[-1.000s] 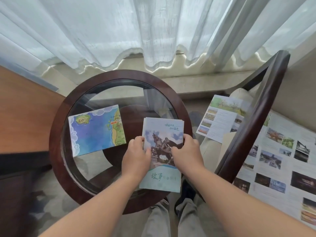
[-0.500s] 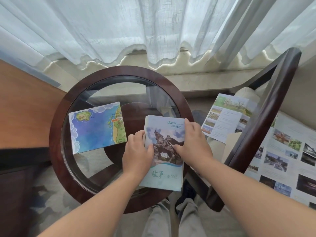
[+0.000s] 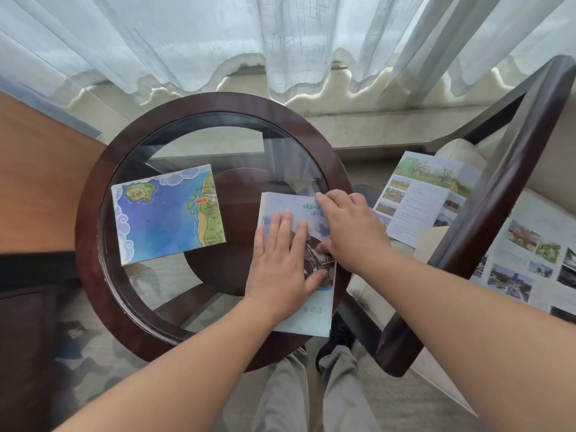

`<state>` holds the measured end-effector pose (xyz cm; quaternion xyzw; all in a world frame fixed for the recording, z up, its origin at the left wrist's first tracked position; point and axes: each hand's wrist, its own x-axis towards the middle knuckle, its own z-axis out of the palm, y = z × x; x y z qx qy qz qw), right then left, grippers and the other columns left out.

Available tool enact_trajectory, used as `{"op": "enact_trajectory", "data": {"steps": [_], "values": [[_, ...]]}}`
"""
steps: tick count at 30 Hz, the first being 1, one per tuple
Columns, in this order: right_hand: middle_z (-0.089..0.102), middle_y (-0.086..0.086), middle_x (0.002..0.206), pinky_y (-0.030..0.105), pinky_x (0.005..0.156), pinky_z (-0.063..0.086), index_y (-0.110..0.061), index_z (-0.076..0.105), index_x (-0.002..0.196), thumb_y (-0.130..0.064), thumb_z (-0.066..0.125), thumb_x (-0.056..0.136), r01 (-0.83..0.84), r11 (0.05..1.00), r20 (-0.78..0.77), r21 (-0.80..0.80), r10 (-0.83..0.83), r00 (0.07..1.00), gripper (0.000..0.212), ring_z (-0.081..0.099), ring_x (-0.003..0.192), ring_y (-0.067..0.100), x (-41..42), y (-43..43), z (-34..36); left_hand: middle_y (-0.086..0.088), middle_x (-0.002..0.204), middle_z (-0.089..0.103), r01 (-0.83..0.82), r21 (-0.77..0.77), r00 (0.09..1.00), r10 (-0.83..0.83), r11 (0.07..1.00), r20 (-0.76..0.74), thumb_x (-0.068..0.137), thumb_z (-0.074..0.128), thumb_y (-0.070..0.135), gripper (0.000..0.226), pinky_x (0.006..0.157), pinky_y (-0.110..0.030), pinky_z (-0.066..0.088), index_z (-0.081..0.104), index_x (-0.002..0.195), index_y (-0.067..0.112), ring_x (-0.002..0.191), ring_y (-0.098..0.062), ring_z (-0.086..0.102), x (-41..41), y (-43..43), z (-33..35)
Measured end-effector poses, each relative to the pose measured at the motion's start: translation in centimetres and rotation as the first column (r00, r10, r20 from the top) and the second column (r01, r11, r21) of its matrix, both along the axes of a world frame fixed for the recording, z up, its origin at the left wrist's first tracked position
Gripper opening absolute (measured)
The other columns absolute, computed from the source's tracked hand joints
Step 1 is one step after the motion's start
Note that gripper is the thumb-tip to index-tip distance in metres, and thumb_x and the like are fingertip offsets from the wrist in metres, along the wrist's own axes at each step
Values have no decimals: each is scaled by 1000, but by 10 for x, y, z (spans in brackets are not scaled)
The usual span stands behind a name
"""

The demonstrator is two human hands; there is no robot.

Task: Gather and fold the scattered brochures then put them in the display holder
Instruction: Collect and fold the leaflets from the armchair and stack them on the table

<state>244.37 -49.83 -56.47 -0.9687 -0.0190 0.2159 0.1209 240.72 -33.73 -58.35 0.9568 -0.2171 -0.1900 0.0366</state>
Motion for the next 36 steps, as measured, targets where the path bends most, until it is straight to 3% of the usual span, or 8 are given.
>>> {"op": "enact_trajectory", "data": {"steps": [6,12,17,21,25,28,32,36], "values": [[37,-8,141,37,94,44,-32,26,150,-40,65,84,46,999,44,-8,-46,998,78,37,120,24,-6,-4,-6,-13,161,-19,65,43,997,-67,997,40,81,5,73,95,118,-50,-15,-15,151,10,148,-27,-19,18,-27,-16],[36,-10,137,36,91,35,-42,22,149,-47,64,83,88,995,49,-37,-86,995,79,34,121,22,-11,-8,-7,-14,160,-2,100,-37,991,-96,994,92,84,20,77,98,120,-52,-1,2,151,7,151,-27,-1,2,-21,-22],[37,-9,138,38,95,34,-41,21,150,-61,68,75,75,996,10,-42,-74,997,91,34,123,23,-10,-8,-5,-18,160,10,146,18,988,-147,989,47,81,26,80,107,120,-52,7,11,150,1,150,-29,4,-31,-5,-21],[37,-8,140,39,95,34,-40,20,151,-61,70,72,72,996,8,-54,-72,997,96,34,124,24,-10,-7,-6,-20,161,6,188,24,982,-188,982,12,82,27,81,107,120,-52,7,8,152,2,150,-32,2,-48,7,-20],[37,-7,140,41,94,35,-40,18,151,-61,71,73,75,996,2,-57,-75,997,96,33,125,25,-9,-6,-6,-21,160,12,262,-22,965,-263,965,-11,85,28,78,101,117,-51,12,16,152,3,148,-36,13,-73,30,-13],[36,-7,140,41,94,35,-41,18,150,-61,70,73,76,995,0,-58,-76,997,96,32,125,26,-8,-6,-6,-19,160,12,210,-60,978,-209,976,26,89,25,75,97,117,-50,12,19,152,2,149,-34,12,-60,35,-9],[37,-6,139,42,94,34,-41,17,150,-61,70,73,74,995,-2,-65,-74,997,96,33,124,26,-8,-6,-9,-19,161,-3,195,84,980,-197,977,16,83,27,80,107,120,-52,6,6,152,2,150,-32,-3,-14,38,-11],[36,-5,140,43,95,34,-41,15,150,-60,70,75,74,996,-7,-57,-75,997,95,32,126,27,-9,-6,-8,-24,159,11,279,65,960,-279,958,-17,80,29,83,109,116,-56,14,16,152,1,149,-36,6,-42,62,-13]]}}
